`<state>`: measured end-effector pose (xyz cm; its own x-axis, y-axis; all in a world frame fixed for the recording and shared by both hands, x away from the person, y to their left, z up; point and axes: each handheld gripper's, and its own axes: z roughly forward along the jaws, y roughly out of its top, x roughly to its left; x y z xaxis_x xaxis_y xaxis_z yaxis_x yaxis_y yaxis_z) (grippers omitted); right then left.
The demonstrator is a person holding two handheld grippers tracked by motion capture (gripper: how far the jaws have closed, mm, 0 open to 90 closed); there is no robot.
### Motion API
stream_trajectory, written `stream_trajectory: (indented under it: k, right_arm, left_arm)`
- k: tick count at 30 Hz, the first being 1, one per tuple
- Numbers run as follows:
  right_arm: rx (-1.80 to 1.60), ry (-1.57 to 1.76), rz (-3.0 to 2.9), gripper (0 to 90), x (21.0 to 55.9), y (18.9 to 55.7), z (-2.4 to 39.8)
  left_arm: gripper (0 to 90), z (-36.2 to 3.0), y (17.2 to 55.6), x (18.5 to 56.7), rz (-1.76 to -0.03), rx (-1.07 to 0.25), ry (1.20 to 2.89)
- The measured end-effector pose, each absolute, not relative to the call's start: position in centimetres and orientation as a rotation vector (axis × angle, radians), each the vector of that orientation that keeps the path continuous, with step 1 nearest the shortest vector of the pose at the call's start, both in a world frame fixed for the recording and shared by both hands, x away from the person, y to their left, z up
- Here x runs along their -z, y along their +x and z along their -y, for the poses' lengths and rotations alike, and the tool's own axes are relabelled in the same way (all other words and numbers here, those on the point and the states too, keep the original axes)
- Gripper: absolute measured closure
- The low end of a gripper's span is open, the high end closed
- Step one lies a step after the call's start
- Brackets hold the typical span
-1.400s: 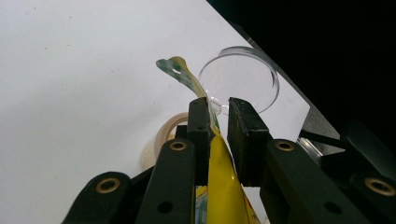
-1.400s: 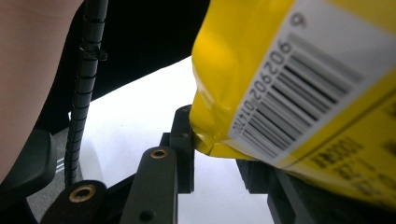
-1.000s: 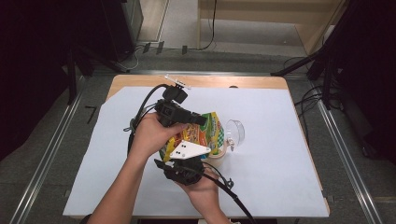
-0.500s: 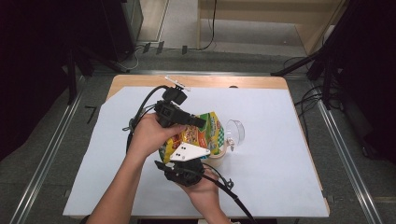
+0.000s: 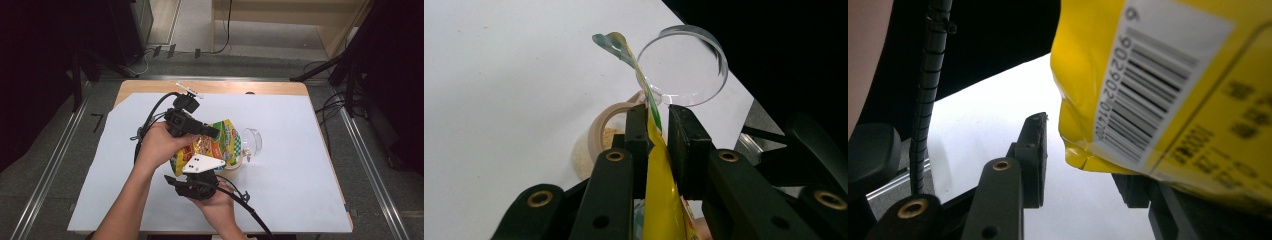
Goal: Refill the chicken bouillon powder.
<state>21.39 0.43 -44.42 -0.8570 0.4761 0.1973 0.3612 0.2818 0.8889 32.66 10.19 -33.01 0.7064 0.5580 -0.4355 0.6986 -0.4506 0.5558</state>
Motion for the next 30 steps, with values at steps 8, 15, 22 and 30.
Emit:
stream_trajectory:
  k: [8, 15, 22, 30]
  right_arm:
    - [-1.634, 0.786, -2.441, 62.3, 44.8, 21.4, -0.5]
    - [-1.625, 0.786, -2.461, 58.9, 45.2, 21.4, -0.8]
    - [-1.621, 0.788, -2.481, 57.3, 45.7, 21.6, -0.8]
    - [-1.605, 0.776, -2.484, 53.2, 46.0, 21.5, -0.9]
  left_arm:
    - [81.4, -10.6, 32.6, 33.1, -0.937, 0.259, 2.179]
    - [82.2, -10.9, 32.5, 33.2, -0.943, 0.275, 2.183]
    - [82.6, -11.5, 32.6, 33.4, -0.944, 0.295, 2.185]
    - [83.7, -11.8, 32.5, 33.6, -0.92, 0.312, 2.191]
